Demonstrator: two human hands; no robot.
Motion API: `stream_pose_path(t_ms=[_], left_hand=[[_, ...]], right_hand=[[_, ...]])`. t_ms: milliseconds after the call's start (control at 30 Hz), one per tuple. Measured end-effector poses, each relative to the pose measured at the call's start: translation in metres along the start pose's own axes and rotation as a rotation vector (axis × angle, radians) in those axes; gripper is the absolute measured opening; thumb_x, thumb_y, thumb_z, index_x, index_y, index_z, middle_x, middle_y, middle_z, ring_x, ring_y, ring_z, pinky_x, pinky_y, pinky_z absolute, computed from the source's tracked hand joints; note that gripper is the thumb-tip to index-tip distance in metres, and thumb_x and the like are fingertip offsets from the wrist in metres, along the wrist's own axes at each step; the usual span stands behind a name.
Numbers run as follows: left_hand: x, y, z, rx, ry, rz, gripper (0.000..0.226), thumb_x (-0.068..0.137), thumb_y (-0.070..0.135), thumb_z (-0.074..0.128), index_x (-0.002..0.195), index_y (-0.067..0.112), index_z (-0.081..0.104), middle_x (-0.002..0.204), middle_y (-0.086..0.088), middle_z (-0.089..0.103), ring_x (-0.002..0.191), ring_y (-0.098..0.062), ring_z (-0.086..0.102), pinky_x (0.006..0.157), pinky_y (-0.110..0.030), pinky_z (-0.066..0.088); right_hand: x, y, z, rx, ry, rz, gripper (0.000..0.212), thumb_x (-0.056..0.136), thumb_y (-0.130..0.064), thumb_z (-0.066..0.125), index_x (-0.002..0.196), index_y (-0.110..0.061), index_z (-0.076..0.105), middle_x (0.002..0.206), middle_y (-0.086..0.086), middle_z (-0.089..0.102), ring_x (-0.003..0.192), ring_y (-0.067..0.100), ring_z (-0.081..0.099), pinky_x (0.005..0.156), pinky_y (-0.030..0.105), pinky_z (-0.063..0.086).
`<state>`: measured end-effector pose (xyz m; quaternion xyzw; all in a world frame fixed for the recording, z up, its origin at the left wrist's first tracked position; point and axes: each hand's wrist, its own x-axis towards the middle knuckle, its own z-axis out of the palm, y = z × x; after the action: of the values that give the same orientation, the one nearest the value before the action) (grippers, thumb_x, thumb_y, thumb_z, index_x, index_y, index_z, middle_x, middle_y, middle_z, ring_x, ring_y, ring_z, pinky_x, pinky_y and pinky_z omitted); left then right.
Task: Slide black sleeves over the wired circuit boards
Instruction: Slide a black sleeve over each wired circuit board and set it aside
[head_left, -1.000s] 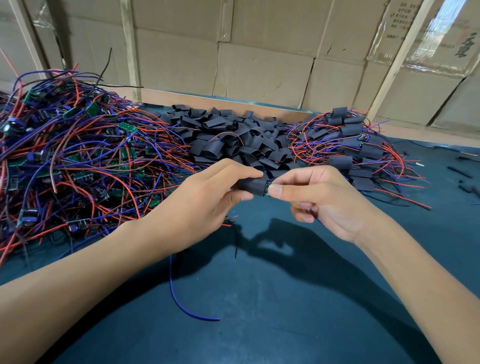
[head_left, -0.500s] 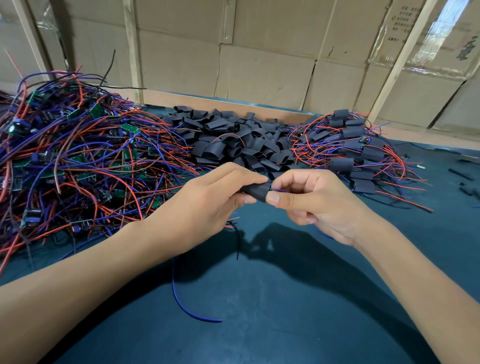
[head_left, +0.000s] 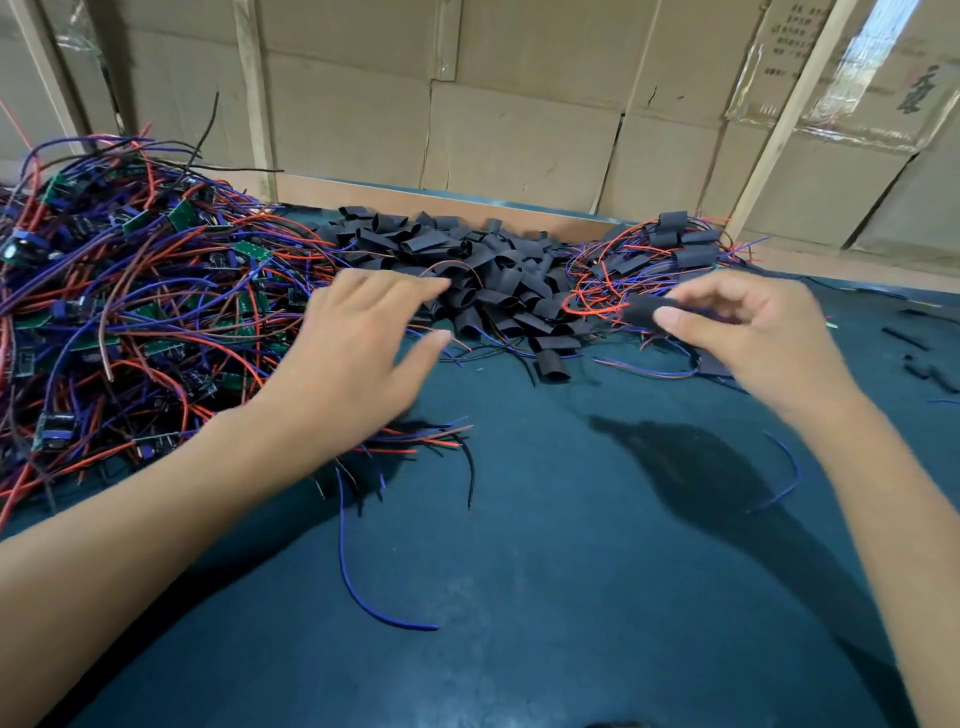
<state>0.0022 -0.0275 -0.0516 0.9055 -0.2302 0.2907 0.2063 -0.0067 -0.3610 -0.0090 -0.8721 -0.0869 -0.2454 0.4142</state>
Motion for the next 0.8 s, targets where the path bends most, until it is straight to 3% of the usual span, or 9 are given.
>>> stream_pose_path(t_ms=[100, 167, 233, 333, 467, 533, 667, 733, 800], left_hand=[[0.004, -0.025, -0.001, 0.289, -0.247, -0.262, 0.051, 0.096, 0.047, 0.053, 0.141, 0.023, 0.052, 0.139, -0.003, 0.052, 0.130, -0.033, 0.035, 0.106, -0.049, 0.029], [0.004, -0.034, 0.000, 0.423, -0.355, -0.267, 0.041, 0.095, 0.050, 0.054, 0.129, 0.028, 0.061, 0.133, -0.001, 0.054, 0.126, -0.031, 0.037, 0.105, -0.047, 0.029], [0.004, -0.036, 0.002, 0.417, -0.341, -0.250, 0.026, 0.095, 0.046, 0.057, 0.114, 0.033, 0.068, 0.121, 0.004, 0.060, 0.121, -0.028, 0.039, 0.101, -0.045, 0.028], [0.003, -0.034, 0.002, 0.354, -0.280, -0.234, 0.010, 0.094, 0.038, 0.063, 0.096, 0.034, 0.073, 0.104, 0.010, 0.065, 0.116, -0.024, 0.040, 0.097, -0.045, 0.021], [0.000, -0.029, -0.001, 0.185, -0.115, -0.088, 0.006, 0.092, 0.033, 0.070, 0.090, 0.034, 0.076, 0.090, 0.012, 0.066, 0.112, -0.021, 0.047, 0.097, -0.044, 0.021], [0.000, -0.020, -0.004, 0.086, -0.061, 0.010, 0.009, 0.094, 0.032, 0.069, 0.090, 0.031, 0.077, 0.087, 0.011, 0.067, 0.108, -0.023, 0.051, 0.094, -0.042, 0.025], [-0.003, -0.001, -0.005, 0.030, 0.005, 0.204, 0.016, 0.097, 0.033, 0.063, 0.094, 0.027, 0.077, 0.087, 0.011, 0.066, 0.096, -0.022, 0.056, 0.090, -0.044, 0.033], [-0.004, 0.005, -0.003, -0.061, -0.019, 0.253, 0.012, 0.098, 0.025, 0.065, 0.099, 0.021, 0.076, 0.089, 0.008, 0.065, 0.089, -0.020, 0.057, 0.085, -0.039, 0.041], [-0.006, 0.011, -0.001, -0.227, -0.050, 0.232, 0.012, 0.097, 0.020, 0.066, 0.103, 0.016, 0.075, 0.088, 0.006, 0.062, 0.080, -0.012, 0.056, 0.077, -0.027, 0.044]], right_hand=[[0.004, 0.029, -0.015, -0.308, 0.036, 0.095, 0.011, 0.084, -0.019, 0.081, 0.085, -0.026, 0.072, 0.081, -0.011, 0.071, 0.061, -0.010, 0.056, 0.063, 0.004, 0.039], [0.006, 0.043, -0.014, -0.480, -0.051, 0.203, 0.011, 0.084, -0.020, 0.080, 0.087, -0.026, 0.071, 0.087, -0.004, 0.073, 0.075, -0.002, 0.062, 0.076, 0.019, 0.044], [0.006, 0.048, -0.006, -0.654, -0.160, 0.300, 0.017, 0.084, -0.020, 0.077, 0.097, -0.029, 0.071, 0.102, 0.001, 0.074, 0.102, 0.022, 0.066, 0.094, 0.033, 0.046], [0.003, 0.044, 0.010, -0.884, -0.212, 0.326, 0.049, 0.084, -0.017, 0.072, 0.131, -0.030, 0.063, 0.135, 0.006, 0.060, 0.127, 0.034, 0.052, 0.105, 0.045, 0.035], [-0.003, 0.030, 0.035, -0.458, -0.008, -0.122, 0.040, 0.087, -0.007, 0.072, 0.124, -0.022, 0.070, 0.118, 0.001, 0.066, 0.104, 0.021, 0.066, 0.097, 0.034, 0.046], [-0.007, 0.021, 0.052, -0.307, -0.033, -0.234, 0.031, 0.094, -0.021, 0.070, 0.125, -0.024, 0.070, 0.116, -0.004, 0.066, 0.095, 0.008, 0.066, 0.094, 0.025, 0.047], [-0.011, 0.019, 0.083, -0.472, -0.336, -0.119, 0.047, 0.098, -0.053, 0.054, 0.142, -0.034, 0.057, 0.139, -0.004, 0.058, 0.125, 0.020, 0.053, 0.110, 0.039, 0.038], [-0.010, 0.021, 0.088, -0.578, -0.358, -0.105, 0.041, 0.096, -0.055, 0.057, 0.129, -0.032, 0.067, 0.132, -0.003, 0.063, 0.124, 0.027, 0.052, 0.107, 0.048, 0.039], [-0.008, 0.021, 0.087, -0.553, -0.307, -0.115, 0.030, 0.093, -0.049, 0.065, 0.111, -0.027, 0.074, 0.113, 0.000, 0.070, 0.110, 0.026, 0.060, 0.099, 0.042, 0.044]])
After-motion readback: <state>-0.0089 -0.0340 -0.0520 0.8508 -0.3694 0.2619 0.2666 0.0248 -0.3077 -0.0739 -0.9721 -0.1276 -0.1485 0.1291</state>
